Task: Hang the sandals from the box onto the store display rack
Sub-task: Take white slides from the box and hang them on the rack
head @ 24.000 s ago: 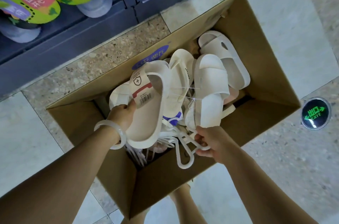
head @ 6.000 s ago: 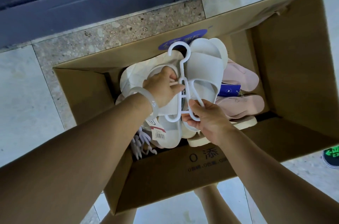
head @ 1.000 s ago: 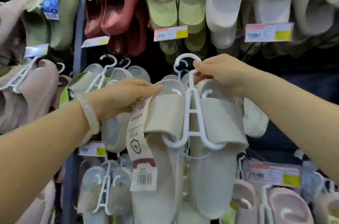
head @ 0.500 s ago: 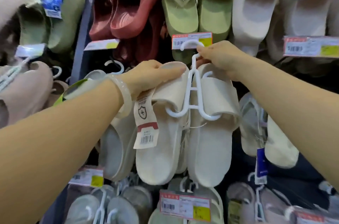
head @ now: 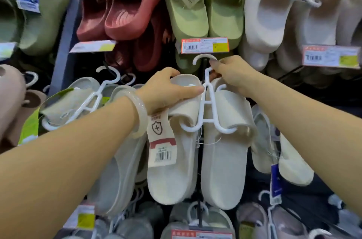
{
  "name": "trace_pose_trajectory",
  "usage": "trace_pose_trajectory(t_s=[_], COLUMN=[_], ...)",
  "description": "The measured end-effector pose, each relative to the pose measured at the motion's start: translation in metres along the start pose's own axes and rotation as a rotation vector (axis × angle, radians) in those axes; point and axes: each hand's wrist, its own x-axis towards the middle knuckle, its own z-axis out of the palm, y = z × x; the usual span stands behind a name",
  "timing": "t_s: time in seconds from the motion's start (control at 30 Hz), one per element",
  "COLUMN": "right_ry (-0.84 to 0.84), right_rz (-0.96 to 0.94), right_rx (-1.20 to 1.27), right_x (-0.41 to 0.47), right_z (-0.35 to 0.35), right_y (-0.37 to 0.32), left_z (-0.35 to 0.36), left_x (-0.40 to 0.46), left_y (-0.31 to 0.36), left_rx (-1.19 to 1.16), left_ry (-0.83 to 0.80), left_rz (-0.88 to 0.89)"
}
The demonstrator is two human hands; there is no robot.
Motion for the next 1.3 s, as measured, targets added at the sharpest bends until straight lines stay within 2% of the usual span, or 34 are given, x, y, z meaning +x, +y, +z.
trace_pose_trajectory(t_s=[0.13, 0.2, 0.33, 0.43, 0.53, 0.63, 0.73, 0.87, 1.03, 1.17, 1.3], right_ry=[-0.058, -0.045, 0.105, 0.146, 0.013, -0.228, -0.342, -0.241, -0.173, -0.191, -0.197], right_rz=[0.069, 0.055, -0.107, -0.264, -0.388, -0.259, -0.232, -0.272, -0.328, -0.318, -0.322], right_rx=[-0.250, -0.282, -0.392, -0.312, -0.467, -0.585, -0.751, -0.882, -1.081, -1.207, -1.263], right_x=[0.004, 0.001, -0.009, -0.039, -0.068, -0.085, -0.094, -0.100, -0.100, -0.097, -0.095], right_z=[0.003, 0.003, -0.005, -0.008, -0.006, -0.010, -0.020, -0.021, -0.015, -0.012, -0.010], right_y=[0.015, 0.027, 0.041, 0.053, 0.070, 0.066, 0.057, 0.061, 0.058, 0.057, 0.051], left_z=[0.010, 0.022, 0.033, 0.037, 0.047, 0.050, 0.035, 0.022, 0.038, 0.044, 0.041], left_x=[0.002, -0.001, -0.008, -0.019, -0.038, -0.041, -0.035, -0.034, -0.036, -0.040, -0.039], left_y=[-0.013, -0.024, -0.032, -0.035, -0.040, -0.041, -0.033, -0.026, -0.028, -0.029, -0.028], left_rx=[0.151, 0.205, 0.203, 0.149, 0.245, 0.407, 0.356, 0.195, 0.527, 0.574, 0.596], left_ry=[-0.082, -0.116, -0.067, 0.009, -0.018, -0.129, -0.252, -0.260, -0.099, -0.075, -0.121], left_rz=[-0.039, -0.042, -0.019, 0.031, 0.119, 0.159, 0.121, 0.129, 0.203, 0.211, 0.205])
